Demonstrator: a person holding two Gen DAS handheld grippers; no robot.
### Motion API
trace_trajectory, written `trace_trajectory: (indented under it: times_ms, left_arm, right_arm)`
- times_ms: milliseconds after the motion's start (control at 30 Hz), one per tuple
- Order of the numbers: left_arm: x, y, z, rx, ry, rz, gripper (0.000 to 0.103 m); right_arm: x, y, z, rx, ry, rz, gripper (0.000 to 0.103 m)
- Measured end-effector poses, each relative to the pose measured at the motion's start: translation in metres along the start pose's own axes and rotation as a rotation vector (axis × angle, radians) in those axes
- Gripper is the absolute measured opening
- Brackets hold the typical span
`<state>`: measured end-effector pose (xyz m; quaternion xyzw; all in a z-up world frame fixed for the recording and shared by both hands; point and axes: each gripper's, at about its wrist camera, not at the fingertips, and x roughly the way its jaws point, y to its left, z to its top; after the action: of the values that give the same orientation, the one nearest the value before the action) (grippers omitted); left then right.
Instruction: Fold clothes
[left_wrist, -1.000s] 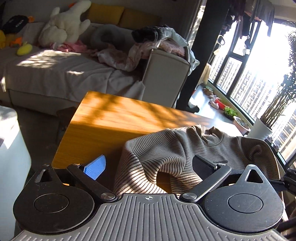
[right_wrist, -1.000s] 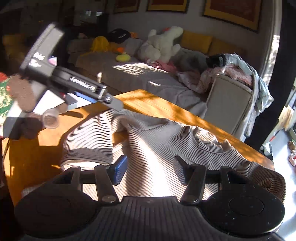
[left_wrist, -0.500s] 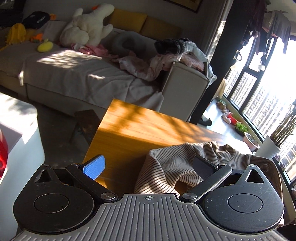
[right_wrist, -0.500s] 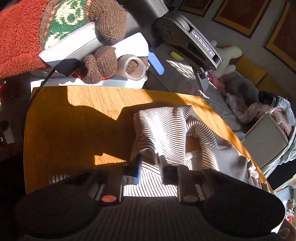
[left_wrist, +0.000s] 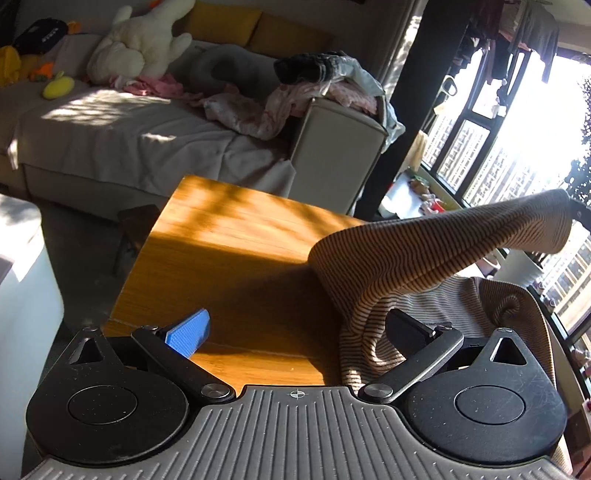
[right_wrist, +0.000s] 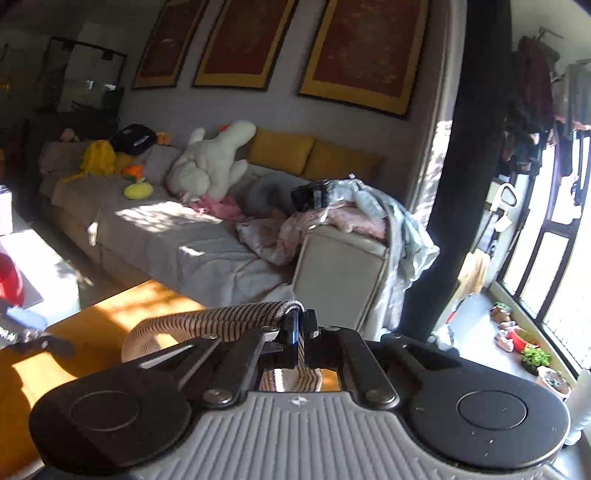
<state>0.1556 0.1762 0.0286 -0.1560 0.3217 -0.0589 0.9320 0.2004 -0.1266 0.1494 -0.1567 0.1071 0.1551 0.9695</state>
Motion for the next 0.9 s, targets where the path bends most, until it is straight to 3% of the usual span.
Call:
trace_trajectory:
  times_ms: [167, 333, 467, 567, 667, 733, 767, 900]
  left_arm:
    - [0.029, -0.036, -0.012, 0.1, 0.044, -0.042, 0.103]
    - [0.065, -0.067, -0.019, 0.215, 0.074, -0.004, 0.103]
    - [0.093, -0.09, -0.024, 0.304, 0.095, 0.031, 0.103]
    - [0.099, -0.088, -0.025, 0.325, 0.095, 0.074, 0.103]
    - [0.099, -0.071, -0.018, 0.317, 0.082, 0.118, 0.103]
    - [0.097, -0.058, -0.013, 0.288, 0.078, 0.13, 0.103]
    - [0.095, -0.054, -0.009, 0.277, 0.074, 0.137, 0.103]
    - [0.088, -0.043, -0.002, 0.255, 0.056, 0.173, 0.103]
  right_arm:
    - [0.014, -0.036, -0.005, -0.028, -0.013, -0.108, 0.001]
    - [0.027, -0.055, -0.036, 0.089, 0.157, -0.055, 0.003]
    - [0.049, -0.062, -0.079, 0.216, 0.311, -0.03, 0.036]
    - [0.069, -0.06, -0.11, 0.27, 0.389, -0.03, 0.042]
    - [0.089, -0.055, -0.129, 0.293, 0.432, -0.028, 0.042]
    - [0.093, -0.048, -0.13, 0.282, 0.415, 0.002, 0.017]
    - [0.092, -0.047, -0.127, 0.292, 0.397, 0.022, 0.011]
    - [0.084, -0.046, -0.119, 0.33, 0.361, 0.05, 0.011]
